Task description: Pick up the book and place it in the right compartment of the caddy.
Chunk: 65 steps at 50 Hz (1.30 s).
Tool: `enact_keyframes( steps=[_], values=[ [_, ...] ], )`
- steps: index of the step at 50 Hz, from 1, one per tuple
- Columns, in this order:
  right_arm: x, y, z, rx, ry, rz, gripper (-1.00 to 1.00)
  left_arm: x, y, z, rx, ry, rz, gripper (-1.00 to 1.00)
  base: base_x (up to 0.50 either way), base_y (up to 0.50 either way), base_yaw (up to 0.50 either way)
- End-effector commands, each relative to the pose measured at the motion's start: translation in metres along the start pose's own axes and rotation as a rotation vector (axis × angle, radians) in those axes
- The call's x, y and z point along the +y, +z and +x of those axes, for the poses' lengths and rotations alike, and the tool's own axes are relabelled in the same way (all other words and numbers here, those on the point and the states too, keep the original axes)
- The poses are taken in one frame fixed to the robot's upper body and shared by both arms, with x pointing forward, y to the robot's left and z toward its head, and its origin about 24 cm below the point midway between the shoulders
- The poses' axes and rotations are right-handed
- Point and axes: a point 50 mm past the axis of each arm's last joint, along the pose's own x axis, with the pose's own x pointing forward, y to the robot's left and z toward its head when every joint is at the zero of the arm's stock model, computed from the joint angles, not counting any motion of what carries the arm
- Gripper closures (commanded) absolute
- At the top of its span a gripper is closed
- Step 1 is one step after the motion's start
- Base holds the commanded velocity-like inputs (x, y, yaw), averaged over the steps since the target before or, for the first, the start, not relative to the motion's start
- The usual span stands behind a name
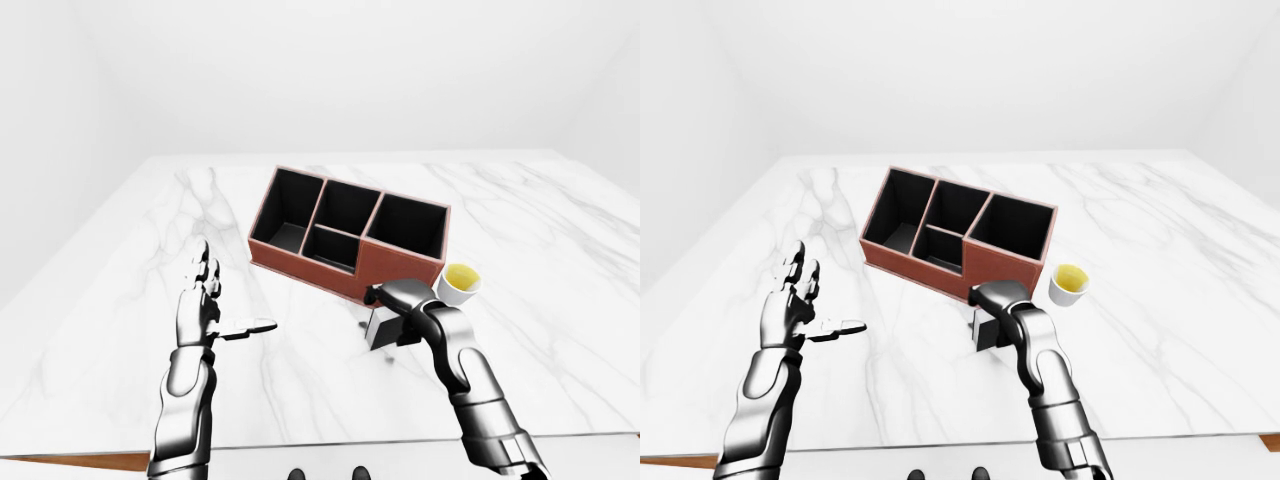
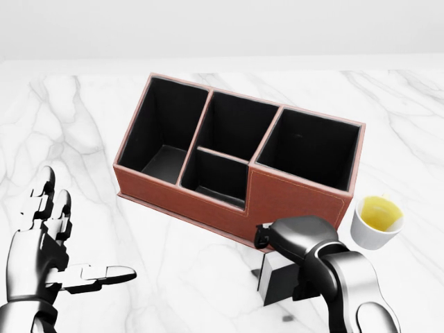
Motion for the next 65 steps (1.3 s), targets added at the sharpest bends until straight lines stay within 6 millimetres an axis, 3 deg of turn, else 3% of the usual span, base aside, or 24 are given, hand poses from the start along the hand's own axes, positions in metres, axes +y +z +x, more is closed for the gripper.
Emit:
enact_keyframes(
  steps=[1,55,65],
  values=[
    [0.001,-0.004,0.003,0.020,0.017,-0.003,-0.28,0.001,0.000,0.000,-0.001,0.001,-0.001,-1.00,0.00,0.00,0.00],
    [0.016,-0.017,0.010,0.089,0.099,-0.009,-0.28,0.003,-0.001,-0.003,0.001,0.005,-0.008,-1.00,0.00,0.00,0.00],
    [0.031,-0.022,0.010,0.117,0.153,-0.072,-0.15,0.004,0.000,-0.003,0.000,0.007,-0.011,-1.00,0.00,0.00,0.00]
  ],
)
